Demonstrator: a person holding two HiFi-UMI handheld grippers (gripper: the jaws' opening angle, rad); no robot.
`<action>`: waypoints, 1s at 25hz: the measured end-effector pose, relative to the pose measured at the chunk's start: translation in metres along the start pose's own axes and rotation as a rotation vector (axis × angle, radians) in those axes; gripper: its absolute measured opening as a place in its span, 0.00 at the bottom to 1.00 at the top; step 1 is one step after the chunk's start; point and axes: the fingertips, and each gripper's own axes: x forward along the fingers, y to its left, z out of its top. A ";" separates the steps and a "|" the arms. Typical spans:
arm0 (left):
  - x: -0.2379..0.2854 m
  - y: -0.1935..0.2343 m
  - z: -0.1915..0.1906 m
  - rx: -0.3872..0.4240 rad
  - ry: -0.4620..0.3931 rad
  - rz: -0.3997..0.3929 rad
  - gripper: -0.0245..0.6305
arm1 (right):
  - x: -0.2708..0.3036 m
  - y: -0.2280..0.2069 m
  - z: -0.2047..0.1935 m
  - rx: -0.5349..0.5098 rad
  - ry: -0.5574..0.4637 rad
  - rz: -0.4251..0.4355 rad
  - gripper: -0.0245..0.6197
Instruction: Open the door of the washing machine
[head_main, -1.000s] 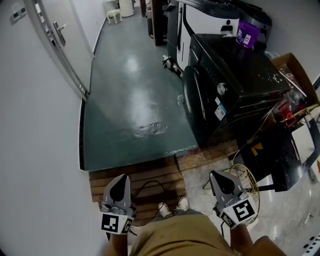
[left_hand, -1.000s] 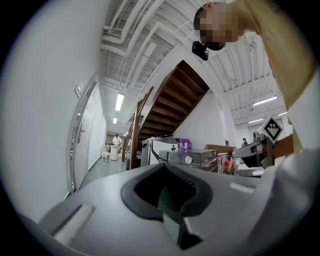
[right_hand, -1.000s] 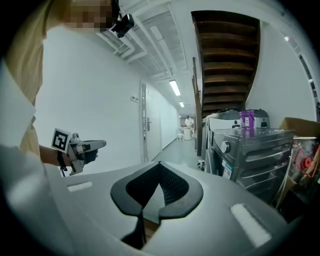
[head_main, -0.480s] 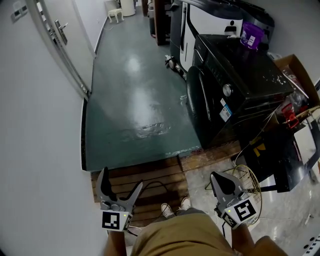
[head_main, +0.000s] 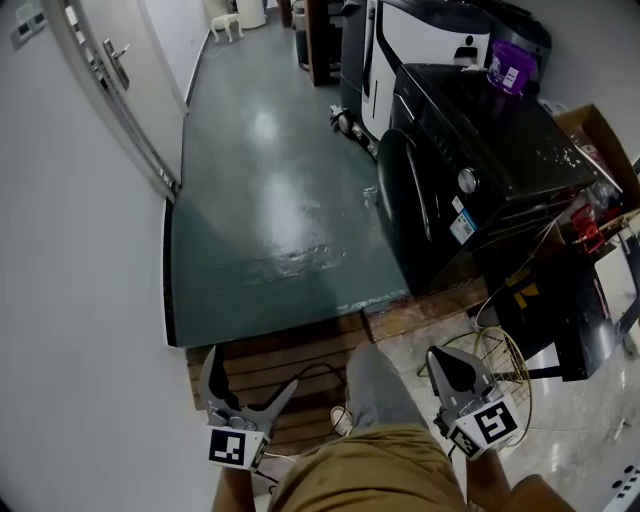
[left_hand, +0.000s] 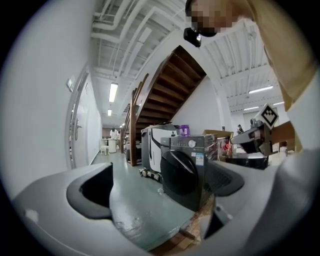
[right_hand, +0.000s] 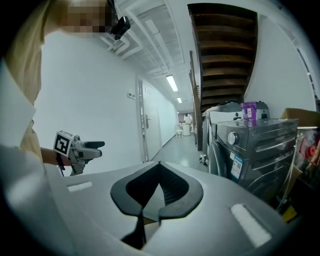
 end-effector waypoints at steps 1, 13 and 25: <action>0.008 0.005 -0.002 -0.002 0.001 -0.006 0.97 | 0.009 -0.004 0.001 0.008 -0.001 -0.007 0.05; 0.211 0.079 -0.036 -0.031 0.184 -0.150 0.97 | 0.201 -0.101 -0.004 0.131 0.062 -0.038 0.05; 0.439 0.088 0.121 0.101 0.143 -0.483 0.97 | 0.280 -0.212 0.122 0.284 -0.006 -0.237 0.05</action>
